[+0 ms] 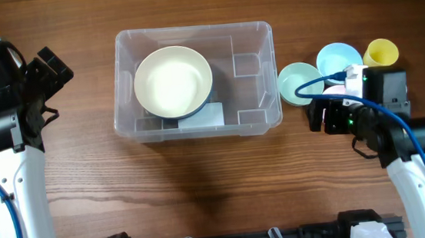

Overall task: Pack container
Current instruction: 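Move the right gripper to the pink bowl and grasp its rim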

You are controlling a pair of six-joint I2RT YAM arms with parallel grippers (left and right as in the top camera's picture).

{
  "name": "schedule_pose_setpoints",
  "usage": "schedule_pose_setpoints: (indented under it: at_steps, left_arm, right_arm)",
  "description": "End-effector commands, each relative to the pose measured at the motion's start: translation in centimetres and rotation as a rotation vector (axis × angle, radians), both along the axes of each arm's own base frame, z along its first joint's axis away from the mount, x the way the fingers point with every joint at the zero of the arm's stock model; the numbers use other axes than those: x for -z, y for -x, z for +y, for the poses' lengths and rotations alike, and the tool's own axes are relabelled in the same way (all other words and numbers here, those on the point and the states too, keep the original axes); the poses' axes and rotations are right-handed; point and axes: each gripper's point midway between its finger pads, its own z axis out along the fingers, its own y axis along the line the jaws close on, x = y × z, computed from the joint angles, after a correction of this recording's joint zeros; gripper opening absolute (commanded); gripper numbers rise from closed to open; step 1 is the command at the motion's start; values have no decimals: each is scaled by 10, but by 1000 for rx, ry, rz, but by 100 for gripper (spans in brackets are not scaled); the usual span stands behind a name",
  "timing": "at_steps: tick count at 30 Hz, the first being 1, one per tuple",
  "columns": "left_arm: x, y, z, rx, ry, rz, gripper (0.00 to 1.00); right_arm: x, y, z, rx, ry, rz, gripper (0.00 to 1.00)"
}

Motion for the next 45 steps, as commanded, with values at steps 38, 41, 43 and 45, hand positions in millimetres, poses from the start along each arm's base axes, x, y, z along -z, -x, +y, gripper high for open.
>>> schedule_pose_setpoints:
  at_steps: [38,41,43,45]
  left_arm:
    - [-6,0,0,-2,10,-19,100]
    - [-6,0,0,-2,10,-19,100]
    - [-6,0,0,-2,10,-19,100]
    - [-6,0,0,-2,10,-19,100]
  right_arm:
    - [128,-41,-34,-84,247,292,51]
    - [129,-41,-34,-108,257,285,43]
    - [129,-43,-34,-107,258,278,42]
    - [129,-44,-34,-108,258,273,41]
